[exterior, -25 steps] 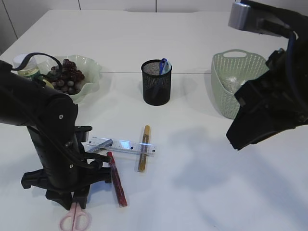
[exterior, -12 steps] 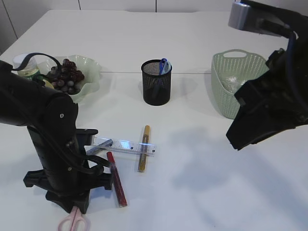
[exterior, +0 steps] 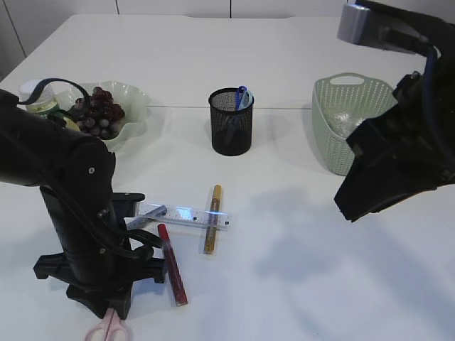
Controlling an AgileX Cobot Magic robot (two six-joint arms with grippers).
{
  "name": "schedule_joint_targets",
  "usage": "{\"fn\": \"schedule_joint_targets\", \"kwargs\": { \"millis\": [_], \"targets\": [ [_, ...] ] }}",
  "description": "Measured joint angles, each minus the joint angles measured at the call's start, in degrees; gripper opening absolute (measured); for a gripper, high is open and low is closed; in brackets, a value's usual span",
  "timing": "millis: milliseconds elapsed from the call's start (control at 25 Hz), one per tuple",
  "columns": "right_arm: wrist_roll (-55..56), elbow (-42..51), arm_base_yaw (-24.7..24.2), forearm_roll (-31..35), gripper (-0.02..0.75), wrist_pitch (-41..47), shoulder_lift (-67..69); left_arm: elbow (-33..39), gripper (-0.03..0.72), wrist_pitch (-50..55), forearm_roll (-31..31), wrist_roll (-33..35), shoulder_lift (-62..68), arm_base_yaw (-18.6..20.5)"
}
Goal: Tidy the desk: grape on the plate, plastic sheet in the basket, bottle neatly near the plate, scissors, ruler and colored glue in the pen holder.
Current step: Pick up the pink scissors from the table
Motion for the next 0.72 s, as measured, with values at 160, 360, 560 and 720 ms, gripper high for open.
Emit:
{"fn": "schedule_joint_targets", "kwargs": {
  "millis": [160, 360, 560, 720],
  "targets": [
    [0.00, 0.00, 0.00, 0.00, 0.273, 0.00, 0.00, 0.00, 0.208, 0.22, -0.09, 0.00, 0.00, 0.00],
    [0.00, 0.00, 0.00, -0.38, 0.273, 0.00, 0.00, 0.10, 0.207, 1.06, -0.09, 0.00, -0.51, 0.00],
    [0.00, 0.00, 0.00, -1.77, 0.273, 0.00, 0.00, 0.10, 0.207, 1.06, 0.02, 0.04, -1.12, 0.00],
    [0.00, 0.00, 0.00, -1.84, 0.273, 0.00, 0.00, 0.10, 0.207, 1.06, 0.02, 0.13, -1.12, 0.00]
  ]
}}
